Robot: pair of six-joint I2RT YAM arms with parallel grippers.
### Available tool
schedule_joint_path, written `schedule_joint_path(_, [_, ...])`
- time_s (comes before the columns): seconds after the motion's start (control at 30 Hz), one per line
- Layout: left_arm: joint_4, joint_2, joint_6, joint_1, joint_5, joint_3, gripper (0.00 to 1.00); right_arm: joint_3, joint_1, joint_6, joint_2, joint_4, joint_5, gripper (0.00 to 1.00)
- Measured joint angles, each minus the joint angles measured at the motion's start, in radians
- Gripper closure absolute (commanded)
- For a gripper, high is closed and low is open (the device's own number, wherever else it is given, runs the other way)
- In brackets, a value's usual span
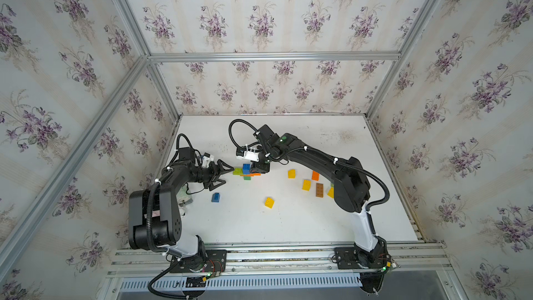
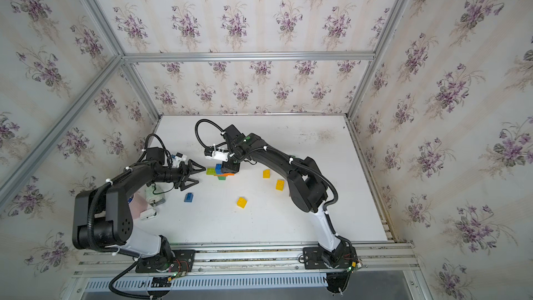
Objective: Assemble a fork with lego
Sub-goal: Assemble the lego brick with the lego brick, then pick up the lego brick from the center of the board.
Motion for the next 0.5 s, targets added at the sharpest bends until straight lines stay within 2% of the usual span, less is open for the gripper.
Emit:
schedule_joint_path(0.27, [0.011, -0.073, -0.035, -0.072, -0.049, -0.041, 0.12, -0.325, -0.009, 0.103, -0.232, 0.131, 0.052, 0.39])
schedule_joint_path(0.5, [0.044, -0.159, -0.092, -0.126, -0.097, -0.118, 0.13, -0.572, 0.004, 0.22, -0.416, 0.207, 0.069, 0.38])
